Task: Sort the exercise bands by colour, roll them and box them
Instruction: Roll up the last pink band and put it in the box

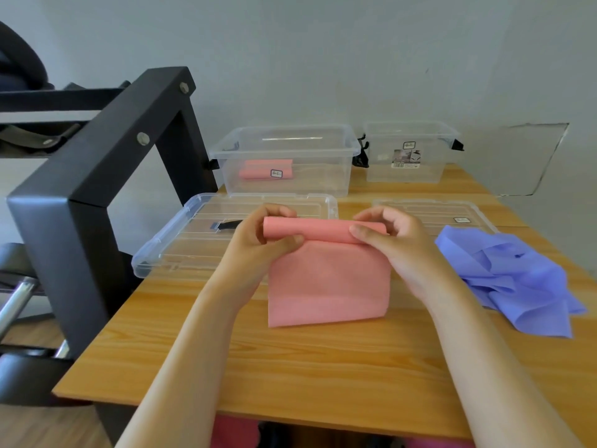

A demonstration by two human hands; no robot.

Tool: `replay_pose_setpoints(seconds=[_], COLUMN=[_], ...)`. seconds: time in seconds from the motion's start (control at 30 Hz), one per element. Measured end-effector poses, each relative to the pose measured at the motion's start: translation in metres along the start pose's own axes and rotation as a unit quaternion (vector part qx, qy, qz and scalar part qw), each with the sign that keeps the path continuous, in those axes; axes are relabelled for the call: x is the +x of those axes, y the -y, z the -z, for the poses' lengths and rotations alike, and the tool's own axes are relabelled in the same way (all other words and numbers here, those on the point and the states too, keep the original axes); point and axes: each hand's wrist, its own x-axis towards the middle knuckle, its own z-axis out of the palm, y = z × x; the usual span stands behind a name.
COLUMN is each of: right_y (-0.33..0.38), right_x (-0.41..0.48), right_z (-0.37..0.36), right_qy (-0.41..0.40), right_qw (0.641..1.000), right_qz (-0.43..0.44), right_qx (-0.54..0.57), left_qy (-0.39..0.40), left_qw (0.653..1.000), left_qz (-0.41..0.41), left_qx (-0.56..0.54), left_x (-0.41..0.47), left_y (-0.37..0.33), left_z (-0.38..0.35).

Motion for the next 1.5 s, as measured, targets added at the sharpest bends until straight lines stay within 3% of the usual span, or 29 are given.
replay_pose_setpoints(seconds=[0.13,0.33,0.5,0.7,0.87,1.1,1.27,1.4,1.5], right_y=[0.005,0.000,0.003,-0.001,0.002,-0.003,0.002,-0.003,-0.005], right_x=[-0.001,0.000,-0.001,0.001,0.000,0.001,0.001,0.003,0.003], right_z=[0.001,0.001,0.001,0.003,0.002,0.004,0.002,0.003,0.001], right_qy=[-0.002,0.013,-0.010,0.010,-0.011,0.004,0.001,0.028,0.022], right_qw=[0.999,1.000,1.000,0.999,1.000,1.000,1.000,0.999,0.999], right_qz=[0.040,-0.011,0.027,-0.029,0.012,-0.023,0.027,-0.022,-0.027], right_qx=[-0.018,-0.004,0.008,0.009,0.002,0.000,0.015,0.017,-0.008], left_qy=[-0.011,-0.026,-0.024,-0.031,-0.024,-0.016,-0.020,-0.023,-0.014], left_qw=[0.999,0.999,0.998,0.999,0.998,1.000,0.996,1.000,1.000], left_qz=[0.045,-0.027,0.060,0.001,0.061,-0.009,0.084,0.014,0.017], left_qx=[0.016,-0.024,0.014,0.009,0.022,-0.003,-0.013,0.000,-0.019], left_x=[0.000,-0.001,-0.001,0.001,0.000,0.001,0.001,0.003,0.002], left_y=[0.004,-0.001,0.006,0.006,0.008,0.006,0.009,0.010,0.011], left_z=[-0.001,-0.003,-0.005,-0.002,-0.003,-0.001,-0.002,0.002,0.002])
